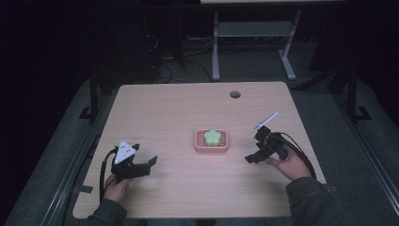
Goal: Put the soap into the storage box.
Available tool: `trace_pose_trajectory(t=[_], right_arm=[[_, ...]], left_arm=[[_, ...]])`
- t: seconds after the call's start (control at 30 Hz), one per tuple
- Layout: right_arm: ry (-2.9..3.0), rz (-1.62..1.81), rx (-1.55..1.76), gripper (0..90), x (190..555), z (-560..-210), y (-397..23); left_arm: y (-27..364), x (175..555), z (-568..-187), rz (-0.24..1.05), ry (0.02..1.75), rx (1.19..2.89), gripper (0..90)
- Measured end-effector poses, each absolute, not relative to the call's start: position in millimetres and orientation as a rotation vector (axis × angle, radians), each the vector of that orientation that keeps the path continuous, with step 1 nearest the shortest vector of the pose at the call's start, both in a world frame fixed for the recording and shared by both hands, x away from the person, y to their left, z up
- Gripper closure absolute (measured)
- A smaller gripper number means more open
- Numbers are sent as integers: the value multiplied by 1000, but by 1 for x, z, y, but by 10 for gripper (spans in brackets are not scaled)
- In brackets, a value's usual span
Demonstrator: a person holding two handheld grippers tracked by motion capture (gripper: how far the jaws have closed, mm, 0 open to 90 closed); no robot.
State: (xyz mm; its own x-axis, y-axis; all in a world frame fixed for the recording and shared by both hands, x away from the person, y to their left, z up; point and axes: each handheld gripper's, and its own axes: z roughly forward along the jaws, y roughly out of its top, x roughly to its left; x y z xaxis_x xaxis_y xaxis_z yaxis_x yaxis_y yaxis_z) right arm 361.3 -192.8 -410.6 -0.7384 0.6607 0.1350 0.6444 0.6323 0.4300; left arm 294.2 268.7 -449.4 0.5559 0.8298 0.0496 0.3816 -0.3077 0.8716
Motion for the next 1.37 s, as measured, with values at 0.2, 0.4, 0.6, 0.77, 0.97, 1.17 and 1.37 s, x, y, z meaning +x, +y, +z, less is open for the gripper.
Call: trace_pose_trajectory(t=[0.2, 0.4, 0.6, 0.77, 0.97, 1.17, 1.37], right_arm=[[2803, 732, 1135, 193, 356, -413, -199], [2798, 739, 1151, 192, 348, -418, -207], [2780, 751, 1171, 192, 341, -423, -215], [2773, 748, 1176, 191, 330, -428, -222], [2742, 790, 1196, 191, 315, -433, -232], [2704, 833, 1177, 188, 297, -433, -236], [2625, 926, 1160, 206, 271, -437, -242]], left_arm=[[269, 294, -449, 639, 981, 1908, 143], [268, 294, -449, 637, 981, 1911, 143], [268, 294, -450, 639, 980, 1908, 143], [268, 294, -450, 642, 971, 1915, 143], [269, 293, -449, 651, 960, 1923, 143], [266, 293, -448, 648, 928, 1909, 143], [262, 292, -447, 657, 900, 1910, 143]])
